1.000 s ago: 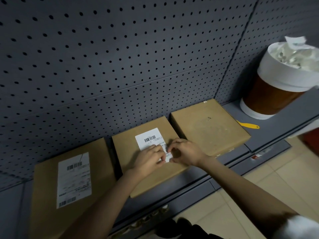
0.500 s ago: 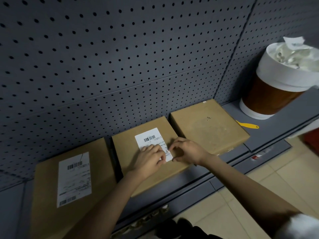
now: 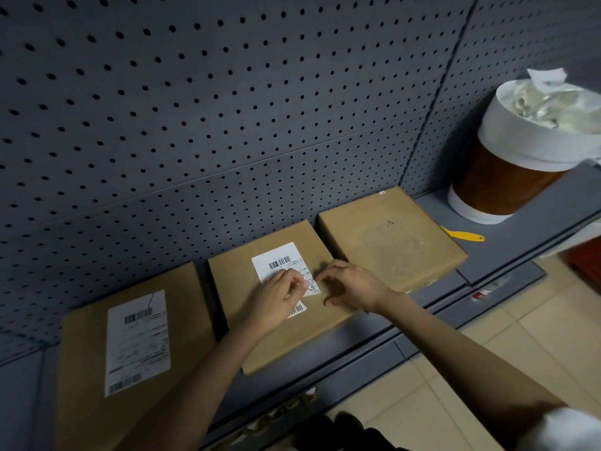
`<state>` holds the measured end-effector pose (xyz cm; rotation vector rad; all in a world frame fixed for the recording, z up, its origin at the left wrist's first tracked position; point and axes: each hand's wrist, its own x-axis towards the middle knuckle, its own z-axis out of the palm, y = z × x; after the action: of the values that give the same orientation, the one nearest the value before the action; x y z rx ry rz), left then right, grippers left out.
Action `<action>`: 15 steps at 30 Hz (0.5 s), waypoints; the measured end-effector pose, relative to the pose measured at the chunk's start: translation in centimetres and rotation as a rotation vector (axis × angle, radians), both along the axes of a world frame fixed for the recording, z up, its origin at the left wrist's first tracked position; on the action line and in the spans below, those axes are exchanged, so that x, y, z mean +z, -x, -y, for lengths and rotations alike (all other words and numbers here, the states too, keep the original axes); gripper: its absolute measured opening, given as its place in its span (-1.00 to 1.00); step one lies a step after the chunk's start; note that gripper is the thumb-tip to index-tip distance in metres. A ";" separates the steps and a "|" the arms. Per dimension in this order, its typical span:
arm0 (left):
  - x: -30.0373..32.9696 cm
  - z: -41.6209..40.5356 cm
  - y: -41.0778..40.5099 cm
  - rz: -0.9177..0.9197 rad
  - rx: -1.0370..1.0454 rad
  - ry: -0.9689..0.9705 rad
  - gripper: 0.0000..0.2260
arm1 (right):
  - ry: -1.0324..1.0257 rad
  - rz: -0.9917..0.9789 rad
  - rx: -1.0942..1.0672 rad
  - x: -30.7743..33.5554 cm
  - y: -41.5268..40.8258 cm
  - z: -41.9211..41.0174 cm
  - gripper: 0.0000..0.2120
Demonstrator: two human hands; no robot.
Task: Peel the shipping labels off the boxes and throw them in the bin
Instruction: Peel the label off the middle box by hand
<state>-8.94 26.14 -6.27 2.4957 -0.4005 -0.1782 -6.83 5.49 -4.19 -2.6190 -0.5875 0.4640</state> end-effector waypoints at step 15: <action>3.9 0.2 -2.2 0.168 0.102 -0.051 -0.92 | -0.062 -0.008 -0.021 0.5 0.5 0.0 -0.13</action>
<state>-6.75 25.96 -2.34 2.5832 -0.3394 0.0631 -7.32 5.46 -3.66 -2.5611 -0.5626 0.4429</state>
